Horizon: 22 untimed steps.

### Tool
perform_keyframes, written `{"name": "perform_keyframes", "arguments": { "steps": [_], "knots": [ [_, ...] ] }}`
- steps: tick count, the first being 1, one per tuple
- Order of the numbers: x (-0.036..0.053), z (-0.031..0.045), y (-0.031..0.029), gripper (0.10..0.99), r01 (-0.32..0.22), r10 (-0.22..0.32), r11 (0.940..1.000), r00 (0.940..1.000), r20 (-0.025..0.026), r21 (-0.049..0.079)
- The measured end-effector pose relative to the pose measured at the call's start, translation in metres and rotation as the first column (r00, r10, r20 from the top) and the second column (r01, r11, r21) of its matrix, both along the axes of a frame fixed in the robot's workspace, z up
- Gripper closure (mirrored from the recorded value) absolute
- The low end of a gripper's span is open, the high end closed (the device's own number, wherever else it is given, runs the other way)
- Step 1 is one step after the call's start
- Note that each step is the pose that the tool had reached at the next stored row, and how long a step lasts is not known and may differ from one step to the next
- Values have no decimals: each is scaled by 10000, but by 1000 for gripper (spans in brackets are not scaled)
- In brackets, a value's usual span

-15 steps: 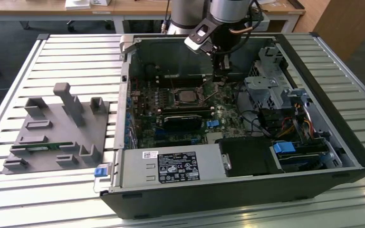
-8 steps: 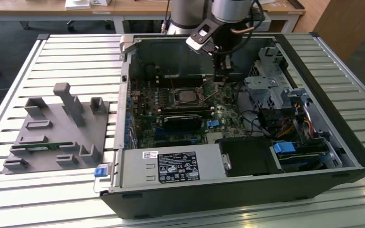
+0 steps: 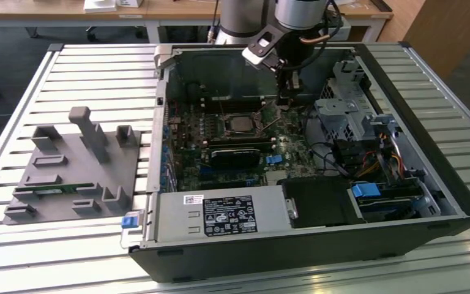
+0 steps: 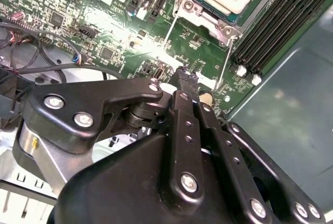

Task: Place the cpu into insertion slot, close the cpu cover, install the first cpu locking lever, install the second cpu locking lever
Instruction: 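Close the cpu cover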

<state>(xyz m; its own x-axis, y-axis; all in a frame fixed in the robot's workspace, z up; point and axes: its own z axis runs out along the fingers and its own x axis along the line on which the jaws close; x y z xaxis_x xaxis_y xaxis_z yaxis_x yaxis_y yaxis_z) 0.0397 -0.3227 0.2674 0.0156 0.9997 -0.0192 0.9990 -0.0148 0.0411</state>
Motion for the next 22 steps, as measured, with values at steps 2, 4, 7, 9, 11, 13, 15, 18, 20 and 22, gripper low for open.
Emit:
{"name": "perform_keyframes", "arguments": {
  "steps": [2, 4, 7, 9, 11, 13, 15, 18, 20, 22],
  "knots": [
    [6, -5, 12, 980, 1, -1, 10000, 10000, 0, 0],
    [9, -9, 20, 980, 0, 0, 10000, 10000, 0, 0],
    [13, -15, 30, 980, 0, 0, 10000, 10000, 0, 0],
    [14, -17, 36, 980, -1, 1, 10000, 10000, 0, -1],
    [14, -20, 39, 980, 0, 0, 10000, 10000, 0, 1],
    [14, -22, 41, 980, 0, 0, 10000, 10000, -1, -1],
    [15, -26, 41, 980, 1, -1, 10000, 10000, -1, -2],
    [35, -30, 43, 980, -1, 1, 10000, 10000, 0, 0],
    [45, -36, 45, 980, -1, 1, 10000, 10000, 0, 1],
    [56, -41, 49, 980, 0, 0, 10000, 10000, 0, -1]
  ]
}}
